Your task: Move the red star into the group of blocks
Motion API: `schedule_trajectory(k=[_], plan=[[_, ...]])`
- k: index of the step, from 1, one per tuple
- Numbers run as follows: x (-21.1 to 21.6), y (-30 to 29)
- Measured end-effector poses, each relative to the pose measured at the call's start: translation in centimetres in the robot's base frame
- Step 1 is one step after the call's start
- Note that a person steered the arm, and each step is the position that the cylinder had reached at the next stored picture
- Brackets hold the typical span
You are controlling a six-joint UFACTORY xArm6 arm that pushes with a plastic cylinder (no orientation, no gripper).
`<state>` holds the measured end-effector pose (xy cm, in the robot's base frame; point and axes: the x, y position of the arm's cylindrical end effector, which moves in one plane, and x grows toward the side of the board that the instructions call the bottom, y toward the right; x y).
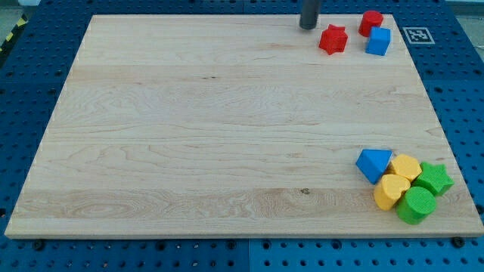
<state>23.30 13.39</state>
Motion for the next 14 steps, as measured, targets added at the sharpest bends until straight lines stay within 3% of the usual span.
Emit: schedule_trajectory(k=[4,7,12,14], plan=[[6.5,10.1],[7.0,6.7],[14.6,8.4],[14.1,4.6]])
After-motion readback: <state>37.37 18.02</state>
